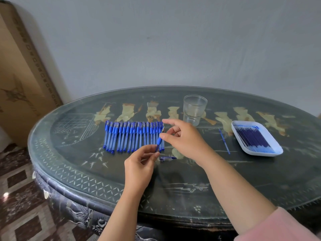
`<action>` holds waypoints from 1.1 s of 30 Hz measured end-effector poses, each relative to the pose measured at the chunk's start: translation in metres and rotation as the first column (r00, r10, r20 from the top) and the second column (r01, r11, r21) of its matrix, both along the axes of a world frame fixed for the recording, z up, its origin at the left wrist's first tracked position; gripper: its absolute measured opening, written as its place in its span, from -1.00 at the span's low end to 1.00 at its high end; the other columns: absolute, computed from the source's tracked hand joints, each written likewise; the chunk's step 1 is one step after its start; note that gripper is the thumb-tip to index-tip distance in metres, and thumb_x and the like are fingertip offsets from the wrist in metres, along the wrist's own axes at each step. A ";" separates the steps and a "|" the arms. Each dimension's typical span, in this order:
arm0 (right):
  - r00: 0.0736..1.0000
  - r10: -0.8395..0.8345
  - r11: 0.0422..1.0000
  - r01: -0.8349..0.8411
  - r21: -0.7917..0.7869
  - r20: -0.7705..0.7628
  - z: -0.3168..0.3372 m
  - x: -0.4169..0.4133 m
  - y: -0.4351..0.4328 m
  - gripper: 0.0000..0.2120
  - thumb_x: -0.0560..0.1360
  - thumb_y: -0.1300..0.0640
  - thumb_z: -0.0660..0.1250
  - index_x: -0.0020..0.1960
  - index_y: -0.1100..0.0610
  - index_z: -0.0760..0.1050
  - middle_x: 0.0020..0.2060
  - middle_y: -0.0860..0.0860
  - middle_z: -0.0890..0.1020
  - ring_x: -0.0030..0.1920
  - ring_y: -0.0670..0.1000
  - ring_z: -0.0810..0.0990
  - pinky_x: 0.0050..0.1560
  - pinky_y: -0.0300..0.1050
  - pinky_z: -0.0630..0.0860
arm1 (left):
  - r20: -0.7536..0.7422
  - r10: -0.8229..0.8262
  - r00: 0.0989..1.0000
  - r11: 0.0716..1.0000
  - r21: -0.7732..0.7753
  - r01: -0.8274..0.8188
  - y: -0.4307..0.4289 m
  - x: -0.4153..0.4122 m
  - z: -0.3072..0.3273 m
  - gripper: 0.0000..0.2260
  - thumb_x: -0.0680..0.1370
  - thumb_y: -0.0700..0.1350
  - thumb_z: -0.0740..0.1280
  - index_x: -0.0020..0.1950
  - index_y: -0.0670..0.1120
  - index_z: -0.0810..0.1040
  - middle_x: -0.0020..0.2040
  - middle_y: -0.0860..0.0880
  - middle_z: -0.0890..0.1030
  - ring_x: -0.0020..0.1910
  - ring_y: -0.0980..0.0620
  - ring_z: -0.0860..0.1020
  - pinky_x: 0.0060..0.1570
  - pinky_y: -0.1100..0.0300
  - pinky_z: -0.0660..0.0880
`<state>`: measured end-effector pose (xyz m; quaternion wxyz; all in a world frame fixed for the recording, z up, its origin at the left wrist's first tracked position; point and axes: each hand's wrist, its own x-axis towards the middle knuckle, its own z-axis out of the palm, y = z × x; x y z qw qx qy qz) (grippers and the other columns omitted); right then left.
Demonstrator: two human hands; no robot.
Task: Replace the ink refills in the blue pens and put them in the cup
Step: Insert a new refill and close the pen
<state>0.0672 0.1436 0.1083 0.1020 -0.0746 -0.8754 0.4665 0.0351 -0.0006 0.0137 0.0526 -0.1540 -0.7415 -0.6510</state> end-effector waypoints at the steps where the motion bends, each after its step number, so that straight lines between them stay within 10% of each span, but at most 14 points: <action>1: 1.000 -0.007 1.000 0.007 -0.009 -0.014 -0.003 0.000 -0.001 -0.68 0.55 0.07 0.37 0.29 -0.03 0.53 -0.10 -0.10 0.62 -0.09 -0.12 0.58 0.08 -0.03 0.59 | 0.002 0.000 1.000 1.000 0.002 0.000 0.000 0.000 0.000 -0.78 0.47 -0.25 0.48 -0.04 0.08 0.66 -0.12 0.18 0.69 -0.16 0.19 0.65 -0.08 0.33 0.57; 6: 0.990 -0.126 0.992 0.125 -0.026 -0.064 -0.009 -0.003 -0.007 -0.78 0.48 -0.04 0.43 0.00 0.09 0.57 -0.16 -0.06 0.62 -0.13 -0.09 0.58 -0.05 -0.07 0.60 | 0.008 -0.003 1.000 1.000 0.008 0.003 0.000 0.001 0.001 -0.77 0.47 -0.26 0.48 -0.04 0.08 0.65 -0.12 0.19 0.69 -0.17 0.19 0.65 -0.10 0.36 0.55; 11: 0.994 -0.065 0.997 0.061 -0.054 -0.084 -0.007 -0.002 -0.010 -0.74 0.56 0.02 0.33 0.24 -0.03 0.55 -0.09 -0.11 0.62 -0.04 -0.11 0.59 0.04 0.01 0.61 | 0.012 -0.005 1.000 1.000 0.005 0.005 0.000 0.000 0.000 -0.79 0.47 -0.25 0.48 -0.02 0.06 0.66 -0.11 0.20 0.69 -0.15 0.18 0.65 -0.08 0.33 0.56; 15: 0.975 -0.163 0.985 0.153 -0.075 -0.149 -0.010 -0.003 -0.012 -0.79 0.47 -0.04 0.45 -0.02 0.07 0.56 -0.18 -0.10 0.61 -0.17 -0.16 0.56 -0.13 -0.22 0.54 | 0.007 0.000 1.000 1.000 0.003 0.000 0.000 0.000 0.000 -0.78 0.47 -0.24 0.48 -0.02 0.08 0.65 -0.11 0.21 0.68 -0.15 0.19 0.65 -0.07 0.31 0.57; 20: 0.990 -0.093 0.990 0.080 -0.112 -0.108 -0.010 -0.002 -0.011 -0.72 0.54 0.03 0.37 0.24 -0.04 0.54 -0.12 -0.15 0.62 -0.10 -0.14 0.58 0.01 -0.09 0.60 | 0.005 -0.007 1.000 1.000 0.003 0.007 -0.001 0.000 0.001 -0.77 0.47 -0.25 0.47 -0.02 0.09 0.65 -0.12 0.21 0.68 -0.15 0.19 0.65 -0.07 0.32 0.57; 33: 0.977 -0.155 0.984 0.140 -0.108 -0.148 -0.014 -0.002 -0.013 -0.82 0.51 0.00 0.40 0.02 0.10 0.57 -0.10 -0.07 0.62 -0.09 -0.10 0.56 -0.13 -0.35 0.49 | 0.011 -0.001 1.000 1.000 -0.016 0.002 -0.002 0.001 0.002 -0.76 0.47 -0.22 0.48 -0.02 0.12 0.63 -0.10 0.24 0.67 -0.12 0.20 0.65 -0.04 0.29 0.58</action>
